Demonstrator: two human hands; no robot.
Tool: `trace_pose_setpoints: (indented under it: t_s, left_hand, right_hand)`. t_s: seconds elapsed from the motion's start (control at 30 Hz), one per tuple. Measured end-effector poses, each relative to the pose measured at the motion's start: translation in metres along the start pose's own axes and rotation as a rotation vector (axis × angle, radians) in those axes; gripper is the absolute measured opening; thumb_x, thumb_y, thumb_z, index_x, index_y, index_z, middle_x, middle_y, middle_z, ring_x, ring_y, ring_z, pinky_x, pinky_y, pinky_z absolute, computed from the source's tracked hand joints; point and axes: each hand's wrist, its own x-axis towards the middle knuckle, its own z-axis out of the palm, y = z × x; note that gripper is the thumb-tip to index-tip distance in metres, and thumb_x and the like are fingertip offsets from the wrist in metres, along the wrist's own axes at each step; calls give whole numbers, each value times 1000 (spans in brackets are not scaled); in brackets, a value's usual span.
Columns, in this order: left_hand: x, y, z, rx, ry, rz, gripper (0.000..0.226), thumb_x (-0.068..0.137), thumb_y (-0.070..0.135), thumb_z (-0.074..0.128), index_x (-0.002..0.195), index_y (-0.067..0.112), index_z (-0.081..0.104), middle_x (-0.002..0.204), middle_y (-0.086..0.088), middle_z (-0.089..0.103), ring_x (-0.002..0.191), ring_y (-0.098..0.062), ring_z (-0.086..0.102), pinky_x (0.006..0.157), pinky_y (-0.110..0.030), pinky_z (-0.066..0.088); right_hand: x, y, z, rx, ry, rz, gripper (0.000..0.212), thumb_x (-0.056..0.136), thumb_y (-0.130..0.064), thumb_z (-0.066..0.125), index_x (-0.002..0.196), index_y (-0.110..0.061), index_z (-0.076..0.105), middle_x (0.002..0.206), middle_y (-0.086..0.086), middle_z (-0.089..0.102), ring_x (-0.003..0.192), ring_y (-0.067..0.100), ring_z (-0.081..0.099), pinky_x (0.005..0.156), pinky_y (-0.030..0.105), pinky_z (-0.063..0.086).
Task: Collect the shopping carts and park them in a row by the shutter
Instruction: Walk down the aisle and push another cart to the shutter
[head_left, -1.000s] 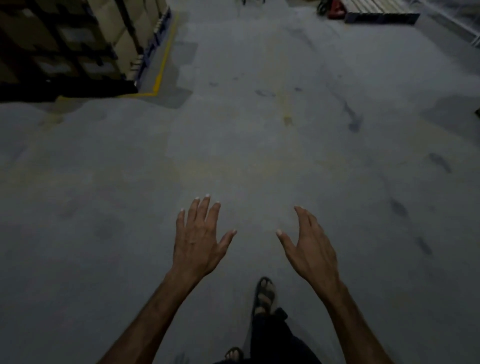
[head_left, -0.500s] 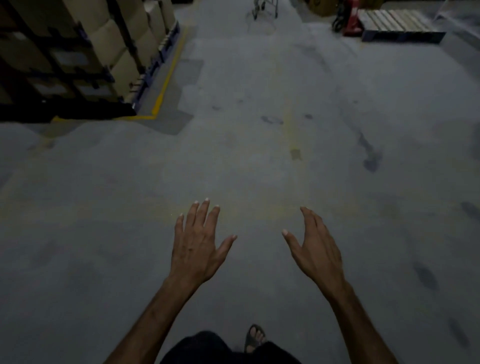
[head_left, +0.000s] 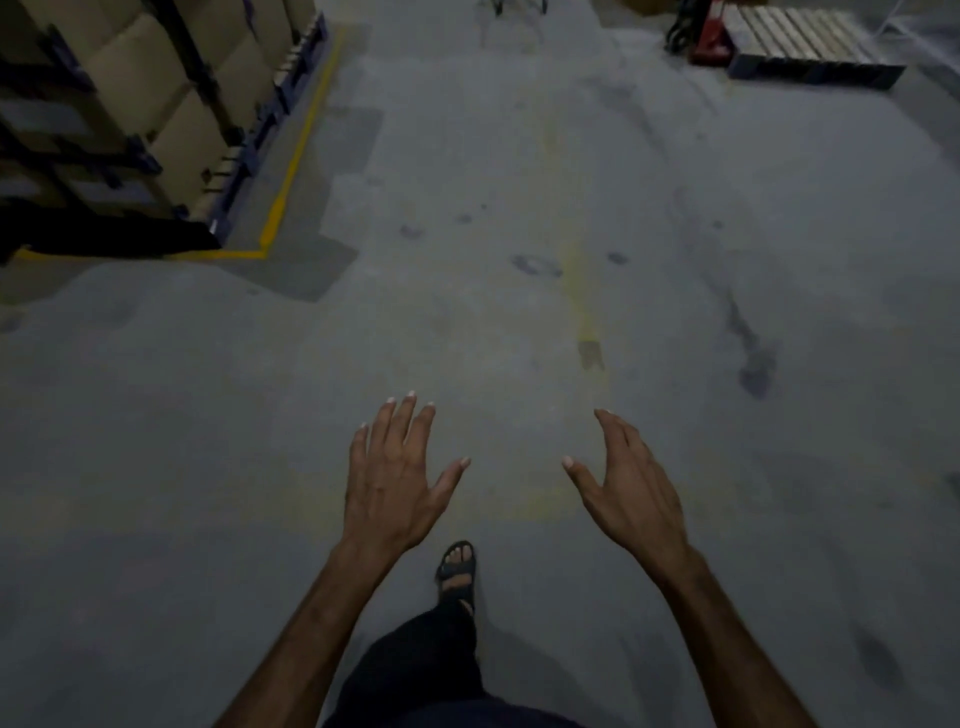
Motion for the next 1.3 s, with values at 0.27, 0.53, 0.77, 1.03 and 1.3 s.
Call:
trace_pose_setpoints:
  t_s: [0.27, 0.53, 0.77, 1.03, 1.3]
  left_hand:
    - [240, -30, -8, -11, -34, 75, 81, 97, 71, 39, 157, 17, 48, 166, -10, 42, 154, -31, 38, 120, -56, 35]
    - [444, -33, 44, -33, -70, 48, 80, 96, 70, 42, 157, 18, 48, 166, -7, 44, 154, -30, 39, 119, -53, 38]
    - [645, -29, 63, 4, -145, 27, 85, 95, 74, 37, 159, 19, 45, 167, -8, 43, 154, -32, 38, 120, -55, 39]
    - [870, -29, 52, -65, -52, -34, 84, 96, 71, 41, 161, 18, 42, 168, -9, 40, 155, -32, 36, 121, -55, 35]
    - [1069, -85, 102, -114, -96, -79, 84, 95, 71, 42, 162, 20, 41, 169, -7, 38, 156, -30, 33, 120, -53, 35]
  right_hand:
    - [205, -41, -35, 62, 40, 46, 76, 104, -55, 55, 165, -20, 25, 168, 6, 34, 151, 28, 39, 117, 44, 39]
    - [403, -17, -35, 167, -12, 63, 75, 103, -59, 52, 165, -29, 24, 169, -2, 32, 152, 21, 37, 114, 41, 42]
    - [629, -18, -72, 215, -8, 46, 75, 103, -57, 52, 166, -27, 24, 168, -2, 33, 151, 22, 39, 115, 41, 39]
    - [872, -56, -125, 159, -21, -63, 73, 104, -54, 55, 164, -22, 29, 167, 0, 37, 151, 21, 38, 116, 36, 38]
    - [1082, -76, -110, 95, -90, -31, 73, 104, -55, 53, 165, -26, 26, 169, -2, 31, 153, 21, 36, 116, 39, 38]
